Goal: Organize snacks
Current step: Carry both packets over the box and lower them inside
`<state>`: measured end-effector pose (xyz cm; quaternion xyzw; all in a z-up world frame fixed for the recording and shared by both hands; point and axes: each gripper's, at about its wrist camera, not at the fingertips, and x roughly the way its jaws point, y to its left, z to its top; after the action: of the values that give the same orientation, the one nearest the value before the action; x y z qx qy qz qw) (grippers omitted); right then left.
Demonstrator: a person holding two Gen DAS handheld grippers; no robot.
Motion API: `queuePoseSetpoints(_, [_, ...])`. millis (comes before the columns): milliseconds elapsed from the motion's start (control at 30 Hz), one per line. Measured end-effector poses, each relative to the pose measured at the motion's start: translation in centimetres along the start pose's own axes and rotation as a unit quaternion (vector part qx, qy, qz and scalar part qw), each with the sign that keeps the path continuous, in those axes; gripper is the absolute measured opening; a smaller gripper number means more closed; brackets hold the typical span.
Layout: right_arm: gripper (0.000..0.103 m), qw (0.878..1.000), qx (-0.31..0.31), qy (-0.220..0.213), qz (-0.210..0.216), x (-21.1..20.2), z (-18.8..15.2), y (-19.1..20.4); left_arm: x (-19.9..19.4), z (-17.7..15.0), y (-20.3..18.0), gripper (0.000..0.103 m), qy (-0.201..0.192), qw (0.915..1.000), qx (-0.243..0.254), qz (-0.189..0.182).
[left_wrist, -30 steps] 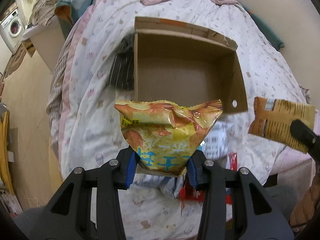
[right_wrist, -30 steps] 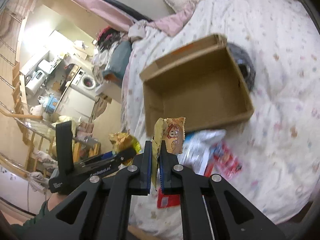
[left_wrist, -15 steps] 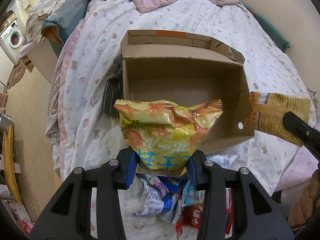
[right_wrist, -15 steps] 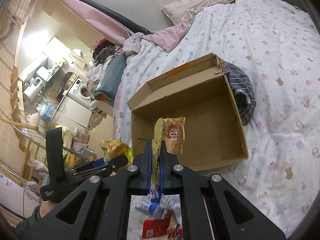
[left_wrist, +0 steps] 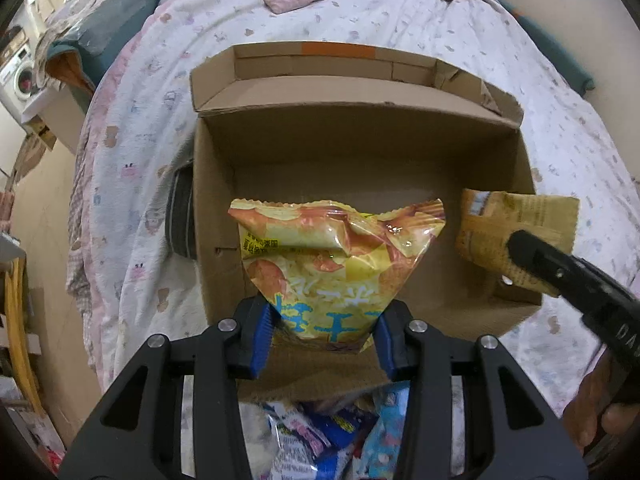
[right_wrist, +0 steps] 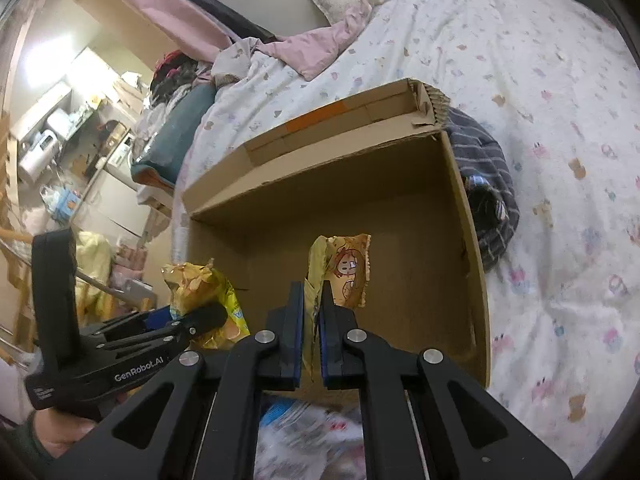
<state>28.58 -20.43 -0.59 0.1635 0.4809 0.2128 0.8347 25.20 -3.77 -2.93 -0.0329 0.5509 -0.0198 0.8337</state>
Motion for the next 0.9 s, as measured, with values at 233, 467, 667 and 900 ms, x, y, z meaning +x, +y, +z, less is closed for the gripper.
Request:
queuePoseSetpoints(233, [0.007, 0.997, 0.03, 0.045, 0.047, 4.3, -0.8, -1.0, 2.0, -0.4, 0.7, 0.038, 0.012, 0.9995, 0.002, 0.03])
queuePoseSetpoints(467, [0.007, 0.995, 0.055, 0.07, 0.055, 6.6, -1.2, -1.8, 1.8, -0.5, 0.8, 0.038, 0.002, 0.9996, -0.001, 0.029])
queuePoseSetpoints(667, [0.007, 0.996, 0.026, 0.065, 0.048, 6.2, -1.2, -0.3, 1.9, -0.5, 0.6, 0.039, 0.004, 0.9997, 0.003, 0.026])
queuePoseSetpoints(900, [0.011, 0.998, 0.014, 0.05, 0.017, 5.3, -0.7, -0.5, 1.5, -0.5, 0.0, 0.04, -0.007, 0.9997, 0.013, 0.021])
